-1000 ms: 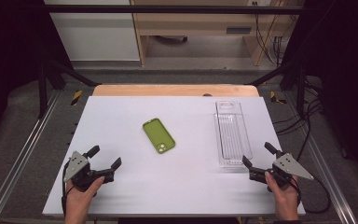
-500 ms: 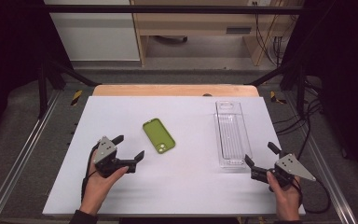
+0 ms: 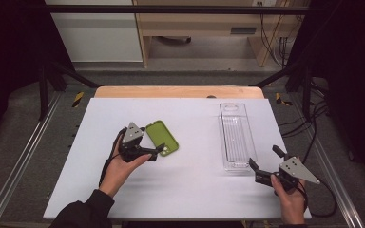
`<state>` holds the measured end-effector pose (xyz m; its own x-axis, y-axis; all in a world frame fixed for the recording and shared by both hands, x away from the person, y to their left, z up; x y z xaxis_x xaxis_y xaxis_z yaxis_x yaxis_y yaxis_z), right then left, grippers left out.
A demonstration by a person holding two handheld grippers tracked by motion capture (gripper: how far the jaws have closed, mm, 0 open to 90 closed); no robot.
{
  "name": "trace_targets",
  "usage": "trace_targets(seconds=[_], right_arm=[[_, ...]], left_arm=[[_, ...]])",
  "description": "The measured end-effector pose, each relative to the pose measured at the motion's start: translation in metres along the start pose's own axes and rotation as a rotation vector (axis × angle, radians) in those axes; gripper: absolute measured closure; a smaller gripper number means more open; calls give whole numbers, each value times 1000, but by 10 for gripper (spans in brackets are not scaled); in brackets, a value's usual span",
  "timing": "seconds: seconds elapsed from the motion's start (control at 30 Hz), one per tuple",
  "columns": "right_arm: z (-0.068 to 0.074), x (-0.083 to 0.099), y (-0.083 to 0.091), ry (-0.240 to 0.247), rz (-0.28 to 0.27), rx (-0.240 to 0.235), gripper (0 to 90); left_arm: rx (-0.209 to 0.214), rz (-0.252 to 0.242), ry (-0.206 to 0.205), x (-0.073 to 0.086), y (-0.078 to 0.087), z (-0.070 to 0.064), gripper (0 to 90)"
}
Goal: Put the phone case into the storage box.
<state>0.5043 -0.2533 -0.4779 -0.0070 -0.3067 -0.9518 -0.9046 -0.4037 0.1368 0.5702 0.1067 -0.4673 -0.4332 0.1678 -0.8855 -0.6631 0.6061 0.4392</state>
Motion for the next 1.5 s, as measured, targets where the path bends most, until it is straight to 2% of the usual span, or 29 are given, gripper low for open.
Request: trace_targets(seconds=[0.13,0.2,0.23,0.37,0.53,0.67,0.73,0.9,0.97,1.1,1.17,1.23,1.33,1.5], right_arm=[[1,1,0,1,7,0,46],[1,-2,0,1,-1,0,47],[1,-2,0,2,-3,1,46],[2,-1,-2,6,3,-1,47],[6,2,-3,24,18,-15,48],[5,1,-2,21,16,-10,50],[3,0,-1,16,10,0,51],[4,1,-2,22,17,-4,44],[5,1,-2,33,23,-3,44],[5,2,-2,29,24,-4,44],[4,2,-2,29,23,-4,43],[4,2,-3,25,24,-4,43],[4,2,-3,25,24,-3,43],[4,3,-4,31,25,-5,43]], left_arm=[[-1,17,1,-2,-9,0,32],[-10,55,-6,1,-20,2,34],[-10,55,-6,1,-20,2,36],[8,72,31,3,-30,6,51],[-11,91,49,7,-38,15,109],[-24,99,64,7,-41,19,145],[-34,120,60,8,-43,20,177],[-35,136,52,6,-46,20,332],[-46,159,54,7,-48,22,391],[-45,174,58,7,-48,21,580],[-64,204,52,9,-49,20,660],[-59,214,56,10,-50,18,747],[-59,261,69,17,-55,16,854],[-62,279,89,19,-59,15,900]])
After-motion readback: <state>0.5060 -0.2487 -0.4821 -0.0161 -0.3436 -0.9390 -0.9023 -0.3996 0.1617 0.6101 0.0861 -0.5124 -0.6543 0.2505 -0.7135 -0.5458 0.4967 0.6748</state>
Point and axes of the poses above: each handheld gripper's, and its own axes: y roughly backward along the jaws, x roughly out of its underside, z roughly to its left, the point moved 10 cm from there along -y, roughly forward along the jaws, and after that the axes turned 11 degrees about y, right-handed, at the moved point
